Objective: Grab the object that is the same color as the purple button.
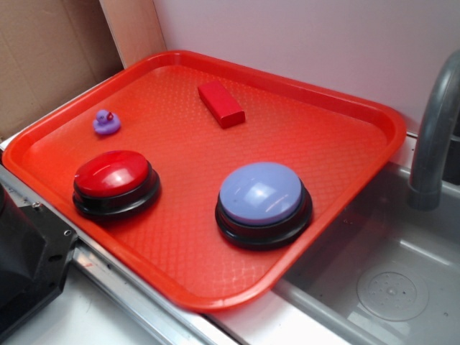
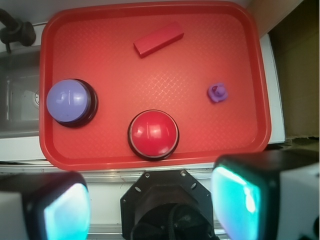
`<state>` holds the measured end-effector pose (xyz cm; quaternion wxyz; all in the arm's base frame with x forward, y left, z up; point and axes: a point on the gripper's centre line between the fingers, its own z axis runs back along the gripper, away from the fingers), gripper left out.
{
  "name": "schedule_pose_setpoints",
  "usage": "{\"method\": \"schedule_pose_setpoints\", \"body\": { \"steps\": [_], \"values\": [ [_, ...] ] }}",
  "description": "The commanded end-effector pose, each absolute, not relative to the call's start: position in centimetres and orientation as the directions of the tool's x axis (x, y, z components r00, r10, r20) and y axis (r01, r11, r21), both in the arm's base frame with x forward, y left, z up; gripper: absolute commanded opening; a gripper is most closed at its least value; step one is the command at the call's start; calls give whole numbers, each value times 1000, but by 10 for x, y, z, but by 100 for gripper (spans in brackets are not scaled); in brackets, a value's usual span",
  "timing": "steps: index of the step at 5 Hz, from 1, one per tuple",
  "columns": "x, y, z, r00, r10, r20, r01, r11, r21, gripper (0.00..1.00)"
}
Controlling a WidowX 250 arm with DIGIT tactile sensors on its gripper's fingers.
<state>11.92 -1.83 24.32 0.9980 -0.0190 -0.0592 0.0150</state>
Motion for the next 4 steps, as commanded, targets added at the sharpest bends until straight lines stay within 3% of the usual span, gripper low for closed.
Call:
{"method": "schedule_pose_setpoints", "body": {
  "steps": [1,2,3,4],
  "values": [
    [119,-18,243,993,32,118,-28,999,-40,100],
    [143,32,193,965,260,-21,-261,965,-32,100],
    [167,73,159,920,391,-36,-392,920,-26,100],
    [184,114,133,794,606,52,-605,795,-44,100]
  ]
}}
